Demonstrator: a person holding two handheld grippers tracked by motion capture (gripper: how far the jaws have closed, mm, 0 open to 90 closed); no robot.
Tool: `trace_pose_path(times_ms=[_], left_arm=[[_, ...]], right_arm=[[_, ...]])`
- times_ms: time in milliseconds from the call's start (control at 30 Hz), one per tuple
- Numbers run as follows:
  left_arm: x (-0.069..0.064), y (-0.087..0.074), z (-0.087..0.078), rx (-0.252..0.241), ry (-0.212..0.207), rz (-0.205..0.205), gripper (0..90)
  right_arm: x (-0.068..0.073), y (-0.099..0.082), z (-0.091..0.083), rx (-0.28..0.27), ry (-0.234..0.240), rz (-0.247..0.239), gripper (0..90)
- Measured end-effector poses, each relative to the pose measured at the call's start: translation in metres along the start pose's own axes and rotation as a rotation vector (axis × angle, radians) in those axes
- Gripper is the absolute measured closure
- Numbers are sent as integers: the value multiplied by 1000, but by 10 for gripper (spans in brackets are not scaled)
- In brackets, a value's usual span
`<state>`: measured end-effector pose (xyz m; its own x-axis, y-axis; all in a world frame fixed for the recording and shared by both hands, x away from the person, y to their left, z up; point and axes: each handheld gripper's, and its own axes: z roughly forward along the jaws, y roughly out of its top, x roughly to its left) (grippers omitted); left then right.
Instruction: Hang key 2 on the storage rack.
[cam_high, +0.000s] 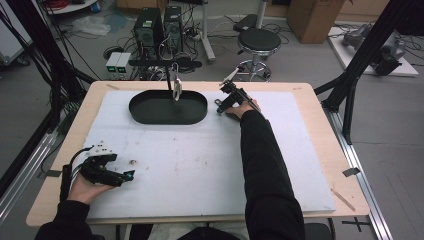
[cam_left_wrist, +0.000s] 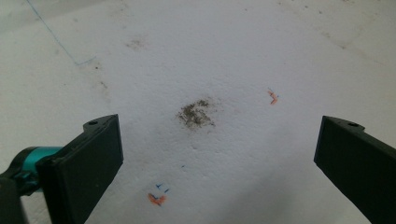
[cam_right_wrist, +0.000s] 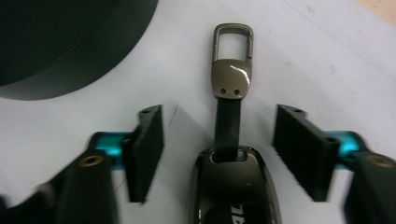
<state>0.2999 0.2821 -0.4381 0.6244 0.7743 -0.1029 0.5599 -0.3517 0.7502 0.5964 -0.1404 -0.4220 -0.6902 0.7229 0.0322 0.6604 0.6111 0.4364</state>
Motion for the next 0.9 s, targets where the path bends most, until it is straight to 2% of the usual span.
trace_pose_path(times_ms=[33, 100, 133, 233, 300, 333, 467, 633, 667, 900], left_arm=[[1, 0, 0, 4, -2, 6, 17], [1, 0, 1, 4, 0, 3, 17], [1, 0, 1, 5, 0, 6, 17], [1, 0, 1, 0, 3, 3, 17], [1, 0, 0, 0, 5, 3, 17], [1, 0, 0, -1, 4, 3, 17], [0, 0, 0, -4, 0, 6, 17], [-1, 0, -1, -9, -2, 6, 17], [0, 0, -1, -12, -3, 6, 17], [0, 0, -1, -20, -7, 10, 17]], right_arm=[[0, 0, 0, 1, -18, 0, 418], [0, 0, 0, 0, -24, -8, 438], [1, 1, 0, -7, -27, -13, 484], [2, 1, 1, -7, -35, -16, 507], [5, 2, -1, 2, -29, -19, 610], [8, 3, -1, 3, -30, -30, 717], [15, 5, -3, 11, -66, -44, 824], [16, 5, -5, 16, -69, -44, 858], [14, 4, -8, 15, -62, -27, 867], [5, 1, -26, -5, -21, 10, 875]])
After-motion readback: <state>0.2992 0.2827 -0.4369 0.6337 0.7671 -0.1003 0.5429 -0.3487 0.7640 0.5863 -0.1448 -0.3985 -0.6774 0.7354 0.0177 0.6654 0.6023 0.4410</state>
